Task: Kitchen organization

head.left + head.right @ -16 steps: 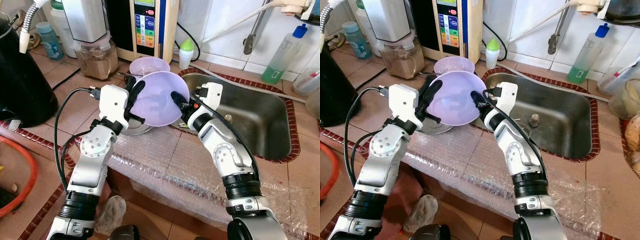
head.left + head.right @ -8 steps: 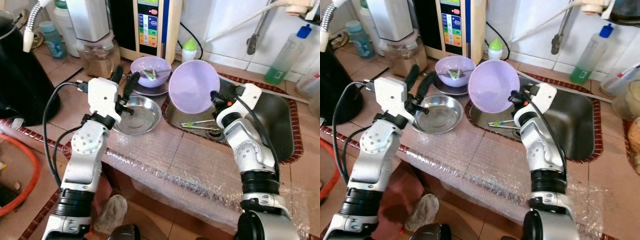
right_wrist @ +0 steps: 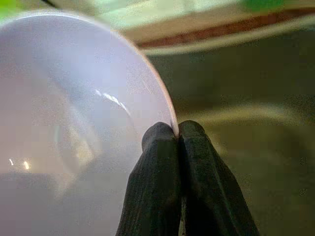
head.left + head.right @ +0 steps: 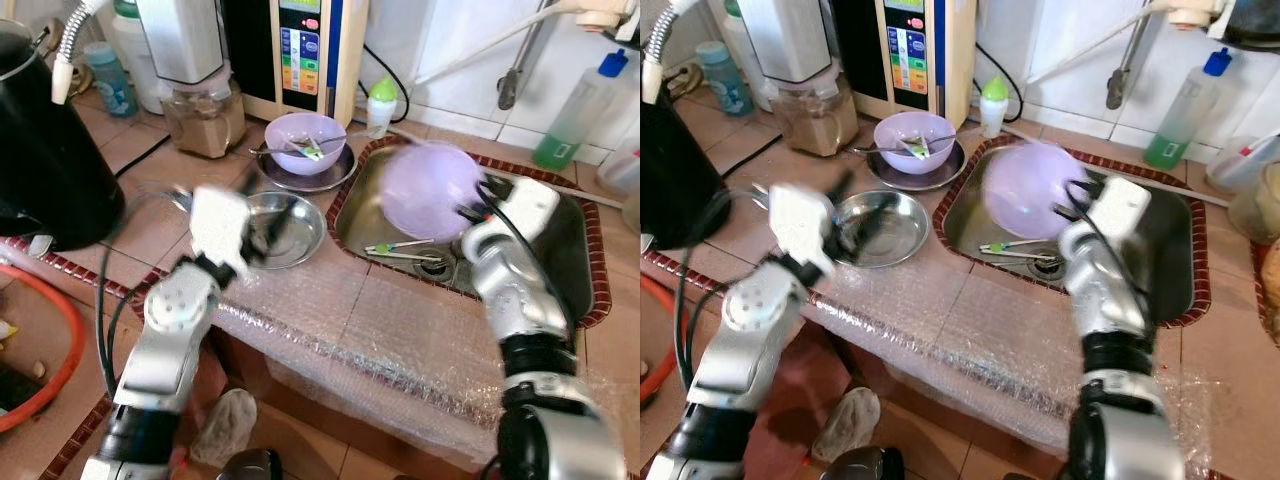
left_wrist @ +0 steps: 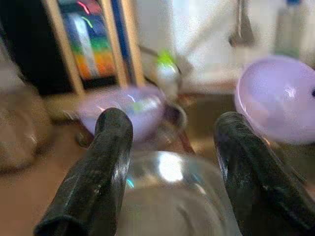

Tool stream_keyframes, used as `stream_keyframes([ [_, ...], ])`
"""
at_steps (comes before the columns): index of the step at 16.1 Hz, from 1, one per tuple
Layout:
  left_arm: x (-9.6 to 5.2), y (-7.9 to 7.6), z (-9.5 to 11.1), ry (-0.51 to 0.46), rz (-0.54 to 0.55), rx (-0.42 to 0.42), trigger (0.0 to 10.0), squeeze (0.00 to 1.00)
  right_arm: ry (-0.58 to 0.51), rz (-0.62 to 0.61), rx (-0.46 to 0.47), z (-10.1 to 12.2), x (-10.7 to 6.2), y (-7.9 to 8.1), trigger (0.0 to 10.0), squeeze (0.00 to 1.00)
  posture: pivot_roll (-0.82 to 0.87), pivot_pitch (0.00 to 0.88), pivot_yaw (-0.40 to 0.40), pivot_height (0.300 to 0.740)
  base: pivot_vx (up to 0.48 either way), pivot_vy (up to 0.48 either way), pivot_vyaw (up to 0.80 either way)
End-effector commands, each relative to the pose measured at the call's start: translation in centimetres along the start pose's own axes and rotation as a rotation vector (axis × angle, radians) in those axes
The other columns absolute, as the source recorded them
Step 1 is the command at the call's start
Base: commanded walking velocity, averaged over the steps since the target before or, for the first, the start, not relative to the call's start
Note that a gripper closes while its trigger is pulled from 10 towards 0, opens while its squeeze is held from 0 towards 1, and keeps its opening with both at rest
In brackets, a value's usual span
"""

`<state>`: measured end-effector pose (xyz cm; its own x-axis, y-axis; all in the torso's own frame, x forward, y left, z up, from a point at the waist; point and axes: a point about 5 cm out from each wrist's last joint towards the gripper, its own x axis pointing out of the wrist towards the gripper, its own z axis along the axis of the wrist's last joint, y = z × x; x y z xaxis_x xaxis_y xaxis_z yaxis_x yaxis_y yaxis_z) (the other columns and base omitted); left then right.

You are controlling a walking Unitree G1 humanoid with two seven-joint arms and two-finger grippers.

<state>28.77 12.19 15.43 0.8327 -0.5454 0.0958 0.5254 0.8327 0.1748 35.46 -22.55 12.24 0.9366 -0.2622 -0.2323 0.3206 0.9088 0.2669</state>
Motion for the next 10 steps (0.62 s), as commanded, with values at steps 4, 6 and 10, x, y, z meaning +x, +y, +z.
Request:
stream_keyframes([
  [4, -0.6, -2.3, -0.7, 0.134, -0.279, -0.001, 10.0, 1.00, 0.121, -0.179, -0.142, -2.0, 0.4, -1.9, 10.0, 1.00, 0.00, 0.031, -0.006, 0.740, 0.000, 0.000, 0.00],
  [6, -0.5, -2.3, -0.6, 0.160, -0.315, 0.002, 10.0, 1.00, 0.144, -0.204, -0.167, -2.7, 0.4, -2.0, 10.0, 1.00, 0.00, 0.028, -0.003, 0.740, 0.000, 0.000, 0.00],
  [10, -0.4, -1.5, -0.7, 0.201, -0.315, 0.034, 10.0, 1.00, 0.098, -0.160, -0.212, -2.6, 0.5, -1.2, 10.0, 1.00, -0.01, 0.025, 0.005, 0.740, 0.000, 0.000, 0.00],
])
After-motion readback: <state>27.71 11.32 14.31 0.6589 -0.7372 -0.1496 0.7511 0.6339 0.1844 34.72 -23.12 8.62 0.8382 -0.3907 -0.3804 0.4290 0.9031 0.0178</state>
